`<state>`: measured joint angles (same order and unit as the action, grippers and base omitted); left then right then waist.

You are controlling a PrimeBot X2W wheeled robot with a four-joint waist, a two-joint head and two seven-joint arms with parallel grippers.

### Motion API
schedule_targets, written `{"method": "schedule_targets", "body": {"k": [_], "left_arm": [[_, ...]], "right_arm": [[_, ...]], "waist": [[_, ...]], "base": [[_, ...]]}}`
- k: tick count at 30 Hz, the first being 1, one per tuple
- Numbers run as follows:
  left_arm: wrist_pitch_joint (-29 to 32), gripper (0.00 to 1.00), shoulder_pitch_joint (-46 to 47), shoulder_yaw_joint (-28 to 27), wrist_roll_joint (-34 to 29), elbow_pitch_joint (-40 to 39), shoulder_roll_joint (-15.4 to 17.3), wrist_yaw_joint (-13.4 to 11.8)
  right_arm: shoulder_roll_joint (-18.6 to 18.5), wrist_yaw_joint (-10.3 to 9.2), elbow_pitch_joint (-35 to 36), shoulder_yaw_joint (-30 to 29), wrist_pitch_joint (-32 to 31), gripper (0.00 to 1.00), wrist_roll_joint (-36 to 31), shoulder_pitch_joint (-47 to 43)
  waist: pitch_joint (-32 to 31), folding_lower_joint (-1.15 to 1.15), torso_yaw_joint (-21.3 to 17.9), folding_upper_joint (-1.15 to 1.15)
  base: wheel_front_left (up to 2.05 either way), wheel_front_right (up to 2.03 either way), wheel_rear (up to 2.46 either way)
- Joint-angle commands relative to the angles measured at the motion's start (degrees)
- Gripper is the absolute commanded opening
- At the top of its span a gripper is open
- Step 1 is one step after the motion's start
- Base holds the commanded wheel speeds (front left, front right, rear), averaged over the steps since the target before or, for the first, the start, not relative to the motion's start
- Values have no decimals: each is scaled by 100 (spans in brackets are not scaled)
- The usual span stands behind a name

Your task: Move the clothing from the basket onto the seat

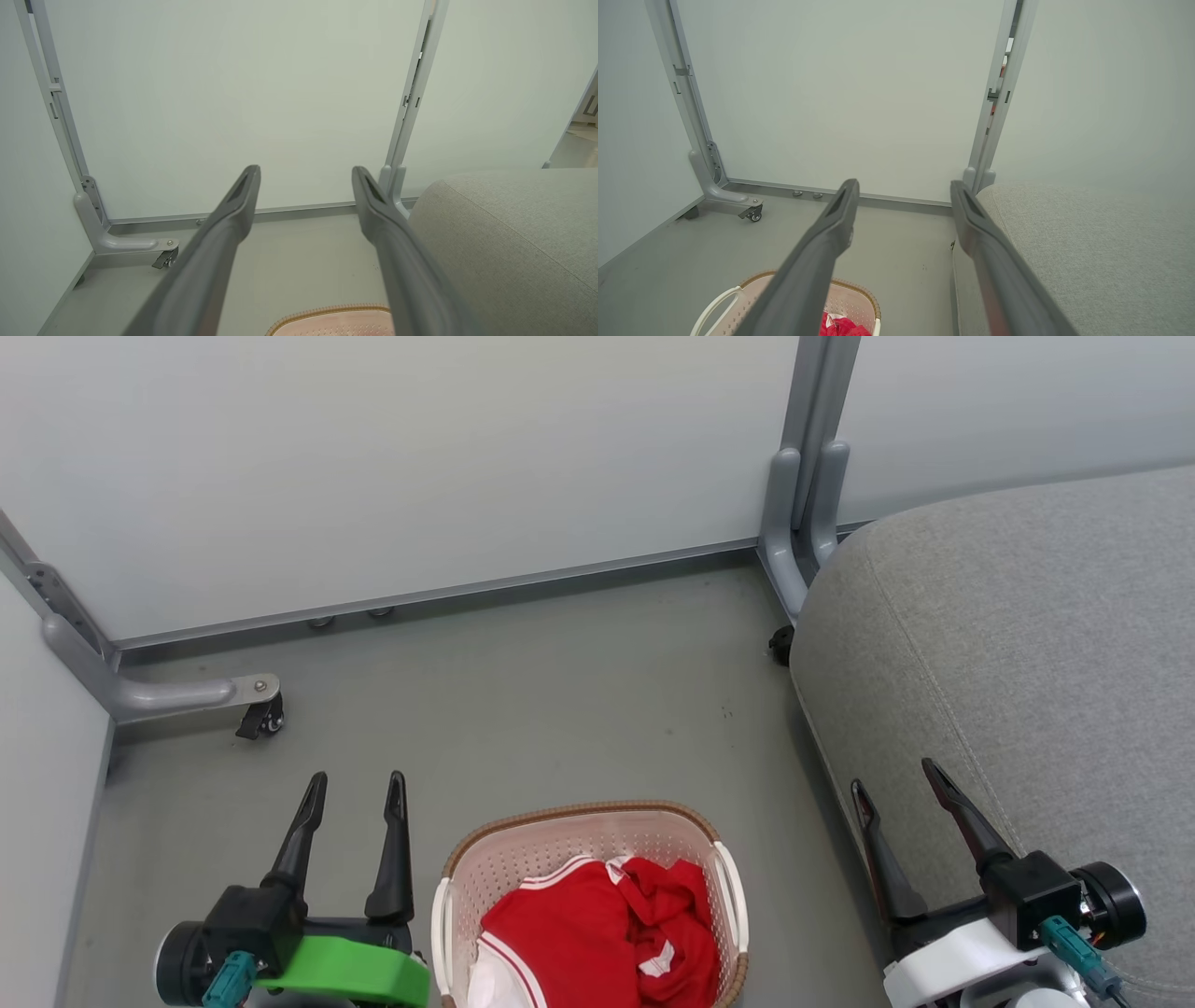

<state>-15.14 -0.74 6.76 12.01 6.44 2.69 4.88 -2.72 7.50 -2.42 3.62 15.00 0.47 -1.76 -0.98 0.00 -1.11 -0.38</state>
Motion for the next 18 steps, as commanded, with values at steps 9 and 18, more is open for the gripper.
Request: {"method": "schedule_targets", "body": {"k": [9,18], "left_arm": [[-1,100,-45,9,51,29,36,-13],[-1,100,-77,67,82,83,36,-5]], "right_arm": [[-31,-2,19,10,28,100,8,-82],[-31,-2,40,-40,27,100,27,-90]], "waist": [[23,0,-38,38],[133,0,-107,38]], "base": [[0,0,0],[0,0,0]]}}
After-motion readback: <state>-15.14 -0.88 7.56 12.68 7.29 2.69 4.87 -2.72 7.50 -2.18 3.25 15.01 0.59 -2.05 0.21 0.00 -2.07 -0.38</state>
